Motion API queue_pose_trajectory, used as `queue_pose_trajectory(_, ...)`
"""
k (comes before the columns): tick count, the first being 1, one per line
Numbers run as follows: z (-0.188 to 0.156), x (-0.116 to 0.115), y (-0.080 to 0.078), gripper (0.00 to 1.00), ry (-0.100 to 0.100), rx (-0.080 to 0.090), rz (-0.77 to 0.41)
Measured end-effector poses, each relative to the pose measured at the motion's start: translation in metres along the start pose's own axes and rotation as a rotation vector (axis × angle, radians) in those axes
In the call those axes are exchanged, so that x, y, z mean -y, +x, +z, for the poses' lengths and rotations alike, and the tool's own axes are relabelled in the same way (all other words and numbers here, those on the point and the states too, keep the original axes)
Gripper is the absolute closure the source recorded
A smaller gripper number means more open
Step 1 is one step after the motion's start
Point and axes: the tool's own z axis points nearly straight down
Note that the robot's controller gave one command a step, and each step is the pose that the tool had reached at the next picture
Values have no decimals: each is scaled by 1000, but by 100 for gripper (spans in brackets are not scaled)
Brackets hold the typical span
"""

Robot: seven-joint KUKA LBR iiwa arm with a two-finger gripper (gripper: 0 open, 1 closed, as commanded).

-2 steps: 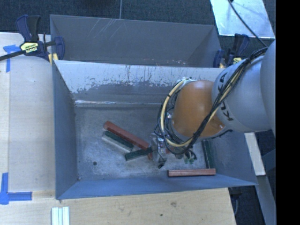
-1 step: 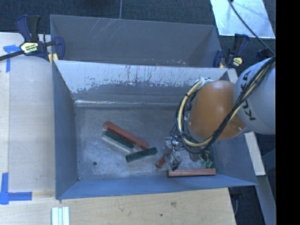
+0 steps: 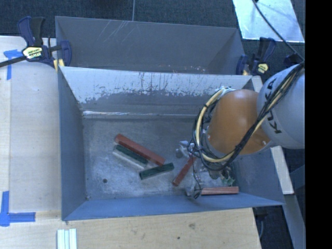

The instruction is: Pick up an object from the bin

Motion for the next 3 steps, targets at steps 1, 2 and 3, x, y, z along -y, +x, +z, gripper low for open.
queue_pose_trajectory(1, 33, -25, -22, 0, -1, 3, -191)
queue_pose_trajectory(2, 32, -25, -23, 100, -1, 5, -189)
queue_pose_trajectory(3, -95, -15, -22, 100, 2, 9, -209)
